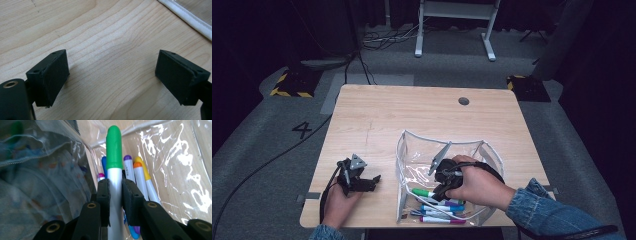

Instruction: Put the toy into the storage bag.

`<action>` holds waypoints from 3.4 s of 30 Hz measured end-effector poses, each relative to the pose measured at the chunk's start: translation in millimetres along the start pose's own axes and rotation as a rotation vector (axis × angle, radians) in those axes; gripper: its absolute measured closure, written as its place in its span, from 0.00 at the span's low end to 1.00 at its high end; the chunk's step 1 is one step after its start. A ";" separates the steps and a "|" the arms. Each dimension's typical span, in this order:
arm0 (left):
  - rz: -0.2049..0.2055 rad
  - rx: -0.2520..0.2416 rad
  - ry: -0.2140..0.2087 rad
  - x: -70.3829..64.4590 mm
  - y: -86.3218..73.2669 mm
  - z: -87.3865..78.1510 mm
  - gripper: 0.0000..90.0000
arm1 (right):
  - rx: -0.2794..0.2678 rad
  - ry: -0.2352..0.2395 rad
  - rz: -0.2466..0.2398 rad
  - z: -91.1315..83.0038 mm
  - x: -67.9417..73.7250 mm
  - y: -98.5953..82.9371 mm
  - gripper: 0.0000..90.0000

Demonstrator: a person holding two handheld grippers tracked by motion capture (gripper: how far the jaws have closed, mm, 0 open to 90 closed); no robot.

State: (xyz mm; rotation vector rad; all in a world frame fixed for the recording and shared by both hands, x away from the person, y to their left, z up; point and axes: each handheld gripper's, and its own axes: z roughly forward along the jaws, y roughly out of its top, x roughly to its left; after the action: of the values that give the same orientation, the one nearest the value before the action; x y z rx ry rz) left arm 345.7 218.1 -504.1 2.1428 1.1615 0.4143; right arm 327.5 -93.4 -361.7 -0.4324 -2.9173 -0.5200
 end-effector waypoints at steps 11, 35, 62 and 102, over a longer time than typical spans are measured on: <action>0.000 0.000 0.000 0.0 0.0 0.0 0.13 | 0.110 -0.017 0.011 21.1 -5.1 2.3 0.85; 0.000 0.000 0.000 0.0 0.0 0.0 0.13 | -0.180 -0.139 0.000 -24.8 -11.9 -1.6 0.54; 0.002 0.000 0.000 0.1 0.0 0.0 0.13 | -0.555 -0.364 0.352 -140.4 -57.1 -136.7 0.55; 0.002 0.000 0.000 0.1 0.0 0.0 0.13 | -0.288 -0.334 0.607 17.1 -131.4 -216.3 0.54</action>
State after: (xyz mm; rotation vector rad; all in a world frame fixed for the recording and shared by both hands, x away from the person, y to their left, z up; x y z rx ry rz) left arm 345.8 218.2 -504.1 2.1438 1.1594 0.4160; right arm 384.5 -315.1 -471.1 -1.5034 -2.7725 -0.8252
